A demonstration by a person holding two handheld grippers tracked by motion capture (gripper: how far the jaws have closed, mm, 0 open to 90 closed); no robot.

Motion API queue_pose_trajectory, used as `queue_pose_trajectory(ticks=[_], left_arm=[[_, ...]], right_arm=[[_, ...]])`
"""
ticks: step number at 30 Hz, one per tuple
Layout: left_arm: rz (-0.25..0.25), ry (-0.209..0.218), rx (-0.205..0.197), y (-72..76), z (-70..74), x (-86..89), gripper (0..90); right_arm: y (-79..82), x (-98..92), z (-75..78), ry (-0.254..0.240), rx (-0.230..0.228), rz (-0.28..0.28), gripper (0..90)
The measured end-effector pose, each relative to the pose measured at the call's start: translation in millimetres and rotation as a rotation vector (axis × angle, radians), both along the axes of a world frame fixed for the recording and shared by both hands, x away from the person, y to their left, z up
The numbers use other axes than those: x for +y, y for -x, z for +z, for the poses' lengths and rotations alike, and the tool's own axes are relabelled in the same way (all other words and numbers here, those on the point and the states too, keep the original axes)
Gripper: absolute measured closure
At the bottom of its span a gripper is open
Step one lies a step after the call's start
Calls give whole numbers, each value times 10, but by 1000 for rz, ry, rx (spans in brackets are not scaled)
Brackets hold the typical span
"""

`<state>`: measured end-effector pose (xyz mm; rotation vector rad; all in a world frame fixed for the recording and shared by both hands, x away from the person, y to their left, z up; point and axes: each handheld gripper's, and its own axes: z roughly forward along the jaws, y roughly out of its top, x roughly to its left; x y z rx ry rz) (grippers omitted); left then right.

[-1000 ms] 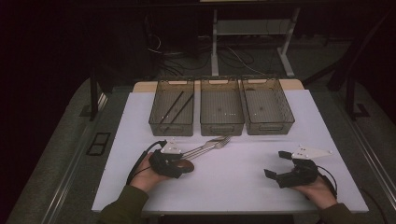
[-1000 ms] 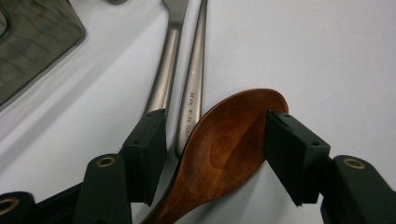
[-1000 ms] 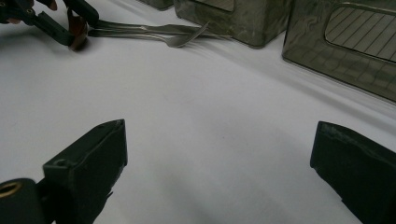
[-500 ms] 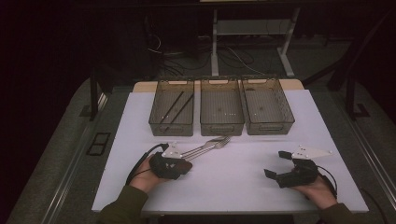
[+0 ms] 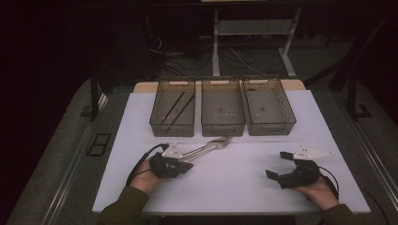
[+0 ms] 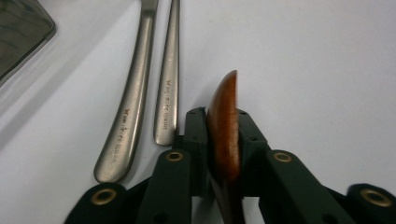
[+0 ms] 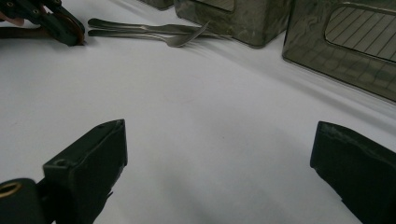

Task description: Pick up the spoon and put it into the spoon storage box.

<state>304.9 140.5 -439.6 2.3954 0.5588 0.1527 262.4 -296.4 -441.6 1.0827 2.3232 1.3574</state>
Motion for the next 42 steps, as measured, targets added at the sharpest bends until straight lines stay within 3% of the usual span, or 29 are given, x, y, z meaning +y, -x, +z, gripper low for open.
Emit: queue_pose_trajectory(ticks=[10,23,28,33,36,42], left_arm=[[22,15,13,-12,43,5,784],[47,96,31,-71,195,-16,789],[65,124,40,-146,272,-67,789],[79,144,26,-267,377,-156,789],[82,153,15,-356,466,-213,789],[75,185,1,-520,641,-298,789]], right_arm=[[0,2,-1,2,0,2,33],[-3,7,-7,6,2,5,33],[-6,6,-8,4,3,4,33],[-4,9,-9,1,4,4,33],[-3,4,-10,-30,16,5,33],[-1,4,-9,-27,16,12,33]])
